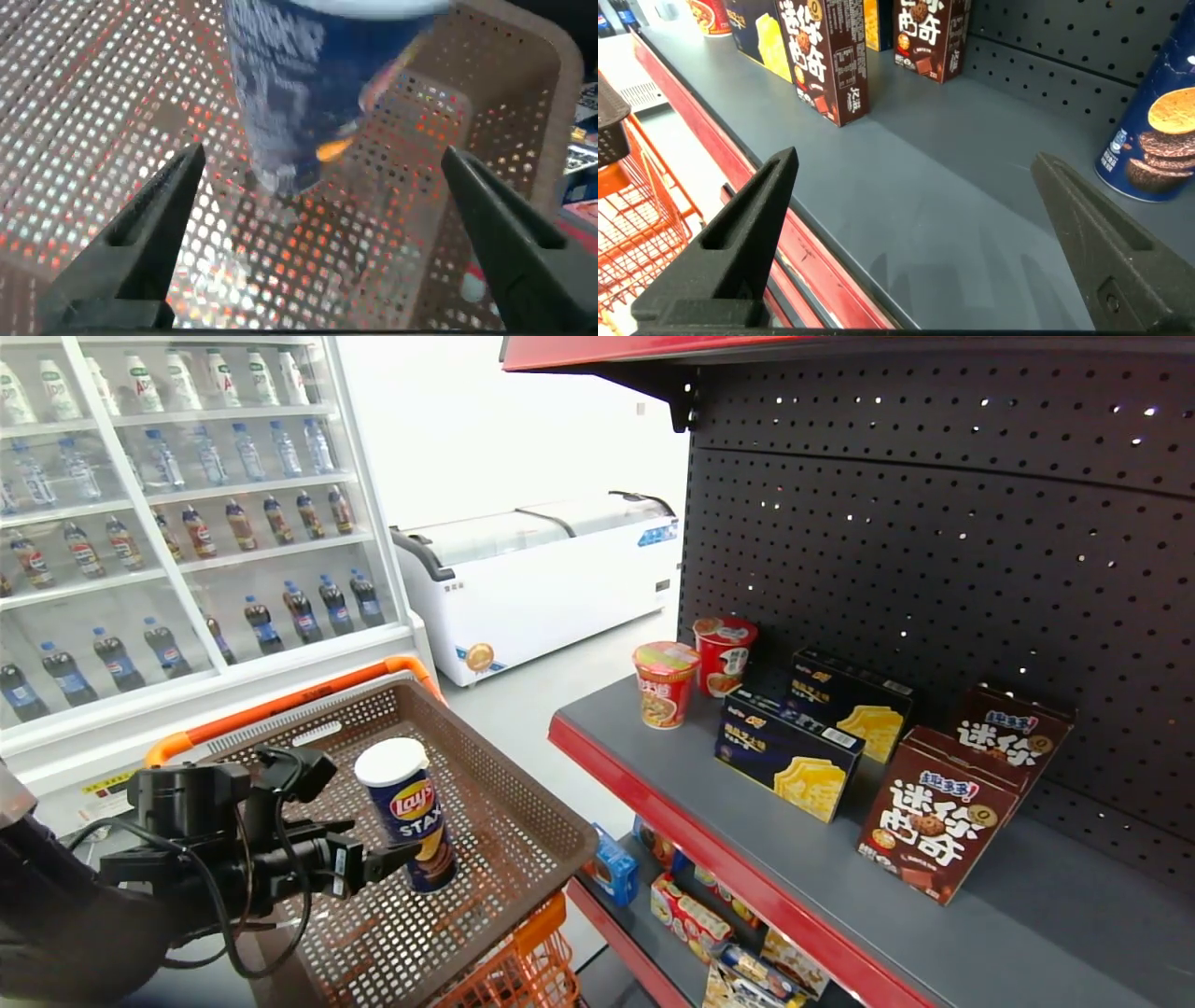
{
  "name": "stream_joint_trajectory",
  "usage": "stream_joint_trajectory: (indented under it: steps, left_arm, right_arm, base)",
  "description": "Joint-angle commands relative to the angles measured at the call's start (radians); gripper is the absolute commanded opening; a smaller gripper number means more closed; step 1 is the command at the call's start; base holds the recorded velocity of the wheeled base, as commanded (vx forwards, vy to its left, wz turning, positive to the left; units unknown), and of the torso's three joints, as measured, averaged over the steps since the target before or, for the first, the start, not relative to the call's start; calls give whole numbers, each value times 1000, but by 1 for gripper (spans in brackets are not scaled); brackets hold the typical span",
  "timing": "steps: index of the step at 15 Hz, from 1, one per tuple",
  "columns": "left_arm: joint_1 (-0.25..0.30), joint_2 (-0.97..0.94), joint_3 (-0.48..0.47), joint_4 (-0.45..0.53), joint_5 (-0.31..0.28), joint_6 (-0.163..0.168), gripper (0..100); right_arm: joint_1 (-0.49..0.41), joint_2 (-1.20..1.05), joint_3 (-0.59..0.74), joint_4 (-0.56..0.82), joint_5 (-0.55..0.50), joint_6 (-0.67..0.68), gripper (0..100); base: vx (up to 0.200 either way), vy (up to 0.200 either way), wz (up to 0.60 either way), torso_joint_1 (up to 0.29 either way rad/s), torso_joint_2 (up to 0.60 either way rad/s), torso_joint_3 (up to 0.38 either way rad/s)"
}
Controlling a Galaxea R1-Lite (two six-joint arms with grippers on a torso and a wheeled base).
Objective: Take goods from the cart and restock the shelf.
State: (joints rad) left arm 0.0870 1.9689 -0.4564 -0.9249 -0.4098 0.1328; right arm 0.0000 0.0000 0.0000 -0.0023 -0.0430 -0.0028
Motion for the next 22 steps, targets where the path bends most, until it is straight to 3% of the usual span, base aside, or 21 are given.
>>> stream_joint_trajectory:
  steps: [1,3,5,6,7,16,19,20,21,22]
  left_arm:
    - [8,87,-65,-3,-12,5,100]
    - [7,128,-100,-8,-12,25,100]
    - [7,179,-137,-11,-15,136,100]
    - [3,200,-159,-28,-15,166,100]
    - [2,211,-169,-42,-15,171,100]
    - [-73,278,-329,-46,-3,153,100]
    - [-115,280,-344,-23,31,119,100]
    - [-132,283,-346,-32,32,77,100]
    - [-139,283,-357,-29,39,71,0]
    - [-142,281,-352,-26,46,73,0]
  right_arm:
    - [0,2,0,-1,0,0,100]
    - [0,2,0,-1,0,0,100]
    - [0,2,0,-1,0,0,100]
    - [0,2,0,-1,0,-2,100]
    - [0,2,0,-1,0,-2,100]
    - [0,2,0,-1,0,0,100]
    - [0,2,0,-1,0,0,100]
    - [0,2,0,-1,0,0,100]
    - [0,2,0,-1,0,0,100]
    - [0,2,0,-1,0,0,100]
  base:
    - [0,0,0,0,0,0]
    - [0,0,0,0,0,0]
    - [0,0,0,0,0,0]
    - [0,0,0,0,0,0]
    - [0,0,0,0,0,0]
    - [0,0,0,0,0,0]
    - [0,0,0,0,0,0]
    - [0,0,0,0,0,0]
    - [0,0,0,0,0,0]
    - [0,0,0,0,0,0]
